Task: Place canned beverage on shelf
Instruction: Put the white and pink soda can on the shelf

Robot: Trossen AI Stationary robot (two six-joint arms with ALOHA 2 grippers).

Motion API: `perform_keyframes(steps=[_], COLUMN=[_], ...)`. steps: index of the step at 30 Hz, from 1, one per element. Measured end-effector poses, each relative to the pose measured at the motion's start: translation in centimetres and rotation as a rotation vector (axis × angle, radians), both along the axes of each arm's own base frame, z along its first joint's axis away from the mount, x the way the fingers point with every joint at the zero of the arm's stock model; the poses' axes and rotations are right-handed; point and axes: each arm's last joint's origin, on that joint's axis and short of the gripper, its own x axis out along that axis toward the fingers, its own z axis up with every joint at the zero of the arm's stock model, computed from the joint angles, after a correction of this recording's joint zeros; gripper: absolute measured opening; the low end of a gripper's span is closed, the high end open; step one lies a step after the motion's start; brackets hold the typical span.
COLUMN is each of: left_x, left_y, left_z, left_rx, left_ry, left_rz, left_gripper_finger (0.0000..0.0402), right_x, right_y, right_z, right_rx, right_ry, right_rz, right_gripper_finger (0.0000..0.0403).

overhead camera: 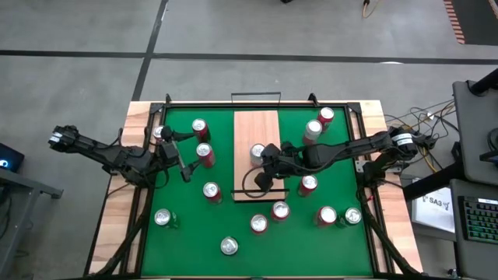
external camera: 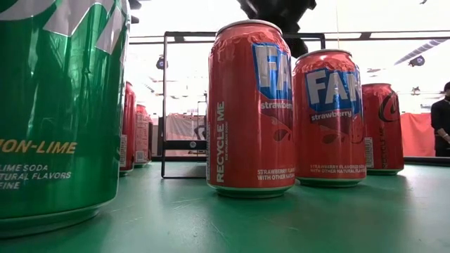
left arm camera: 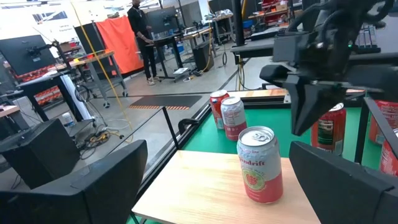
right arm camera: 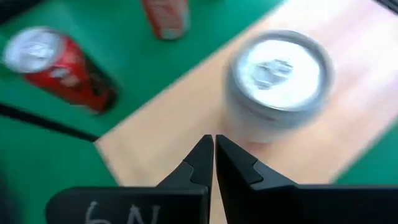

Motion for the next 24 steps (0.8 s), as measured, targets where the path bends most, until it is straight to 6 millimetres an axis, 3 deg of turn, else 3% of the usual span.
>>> perform_keyframes(steps=[24], left_x=[0.0], left_y=[0.0], left_z=[0.0], left_rx=[0.0], left_ry=[0.0], left_rz=[0.0], left_gripper_finger=[0.0377], right_x=[0.0], right_y=[-2.8], right_z=[-0.4], right_rx=[-0.105], right_ry=[0.038], right_rz=[-0.068], right_gripper_finger=[0.0009])
